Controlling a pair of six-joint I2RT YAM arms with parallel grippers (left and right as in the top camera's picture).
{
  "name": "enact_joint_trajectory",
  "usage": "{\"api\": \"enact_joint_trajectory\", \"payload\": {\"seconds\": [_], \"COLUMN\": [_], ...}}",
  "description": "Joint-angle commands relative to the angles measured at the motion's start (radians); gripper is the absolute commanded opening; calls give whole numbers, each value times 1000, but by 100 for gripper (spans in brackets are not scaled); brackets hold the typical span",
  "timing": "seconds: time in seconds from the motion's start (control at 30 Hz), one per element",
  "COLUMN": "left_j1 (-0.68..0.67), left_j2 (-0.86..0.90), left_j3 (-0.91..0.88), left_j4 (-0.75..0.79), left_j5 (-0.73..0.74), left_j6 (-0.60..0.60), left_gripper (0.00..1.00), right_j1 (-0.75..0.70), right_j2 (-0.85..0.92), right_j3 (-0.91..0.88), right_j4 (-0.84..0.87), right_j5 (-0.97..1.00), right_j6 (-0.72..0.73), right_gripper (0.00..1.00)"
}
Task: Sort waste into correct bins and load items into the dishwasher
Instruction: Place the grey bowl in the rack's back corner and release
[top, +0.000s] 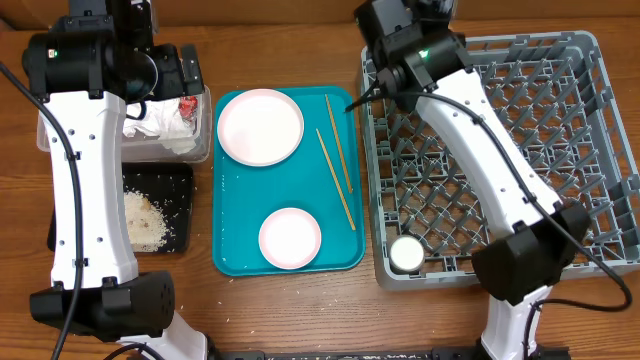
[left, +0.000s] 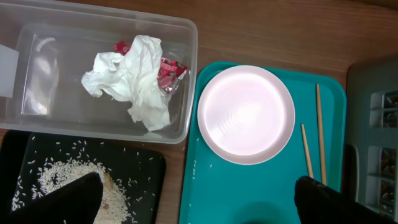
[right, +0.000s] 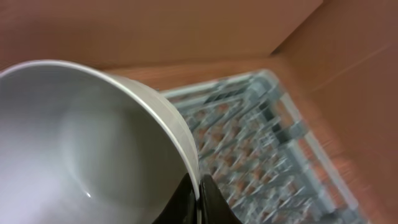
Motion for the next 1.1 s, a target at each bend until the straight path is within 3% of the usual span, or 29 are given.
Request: {"api": "enact_joint_trajectory", "payload": {"seconds": [0.0,0.23,1.07], "left_j1": [-2,-2,-2], "left_j2": [7,7,7], "left_j3": [13,13,13], "left_j4": [0,0,0], "left_j5": [-6,-6,-6], "left_j6": [-6,-6,-6], "left_gripper": [100,100,100], "right_j1": [-19,-18,60], "right_j2": [55,147,269], "right_j3": [-29,-29,-35], "right_j4": [64,192,143], "right_j5": [134,290,257], "right_j6": [-188,-416,-401], "right_gripper": [4,4,6]}}
